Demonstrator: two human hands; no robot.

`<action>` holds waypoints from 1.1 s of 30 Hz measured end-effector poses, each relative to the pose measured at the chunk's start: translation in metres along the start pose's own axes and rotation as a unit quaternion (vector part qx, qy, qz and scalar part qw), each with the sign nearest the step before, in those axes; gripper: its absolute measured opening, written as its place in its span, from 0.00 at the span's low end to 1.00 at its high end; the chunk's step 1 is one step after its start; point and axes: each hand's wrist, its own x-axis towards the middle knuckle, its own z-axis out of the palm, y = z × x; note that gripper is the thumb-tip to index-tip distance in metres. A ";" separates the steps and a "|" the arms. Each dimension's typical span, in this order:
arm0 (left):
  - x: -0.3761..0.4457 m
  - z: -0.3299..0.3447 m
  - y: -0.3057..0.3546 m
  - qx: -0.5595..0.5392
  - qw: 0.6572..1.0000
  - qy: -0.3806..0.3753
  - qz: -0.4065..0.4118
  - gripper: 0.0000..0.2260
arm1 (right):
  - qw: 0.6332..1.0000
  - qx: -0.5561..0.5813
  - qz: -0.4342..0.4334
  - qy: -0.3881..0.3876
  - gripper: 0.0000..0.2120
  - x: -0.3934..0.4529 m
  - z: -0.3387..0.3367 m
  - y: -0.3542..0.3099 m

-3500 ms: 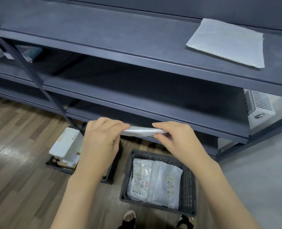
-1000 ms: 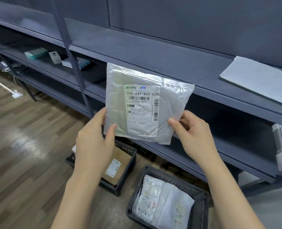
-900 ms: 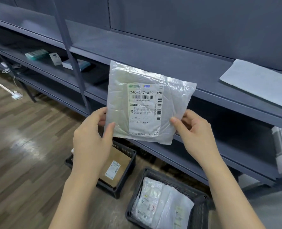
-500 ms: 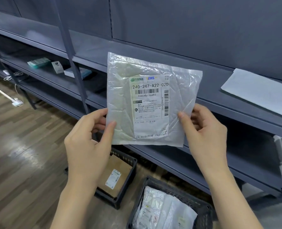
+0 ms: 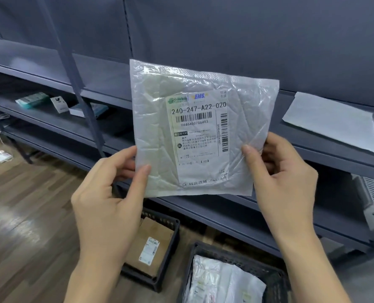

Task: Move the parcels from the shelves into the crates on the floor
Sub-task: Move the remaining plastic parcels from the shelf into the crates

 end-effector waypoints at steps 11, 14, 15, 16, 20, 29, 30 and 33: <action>-0.075 0.089 -0.062 -0.061 0.958 -0.181 -0.216 0.14 | 0.976 -0.104 0.186 -0.043 0.06 -0.046 -0.026 0.125; -0.125 0.128 -0.092 -0.039 0.922 -0.270 -0.276 0.15 | 0.946 -0.174 0.262 -0.079 0.04 -0.074 -0.044 0.187; -0.141 0.140 -0.102 -0.029 0.908 -0.301 -0.290 0.15 | 0.933 -0.199 0.284 -0.093 0.05 -0.085 -0.051 0.208; -0.160 0.152 -0.114 -0.014 0.892 -0.336 -0.304 0.15 | 0.918 -0.230 0.303 -0.110 0.06 -0.099 -0.058 0.229; -0.239 0.188 -0.159 0.055 0.823 -0.463 -0.324 0.22 | 0.850 -0.302 0.387 -0.191 0.08 -0.162 -0.083 0.308; -0.409 0.225 -0.274 0.164 0.695 -0.611 -0.342 0.23 | 0.732 -0.256 0.540 -0.327 0.25 -0.319 -0.083 0.457; -0.425 0.230 -0.288 0.166 0.692 -0.618 -0.336 0.22 | 0.727 -0.253 0.546 -0.331 0.27 -0.333 -0.079 0.473; -0.469 0.246 -0.334 0.176 0.692 -0.631 -0.302 0.22 | 0.732 -0.244 0.550 -0.320 0.30 -0.369 -0.063 0.527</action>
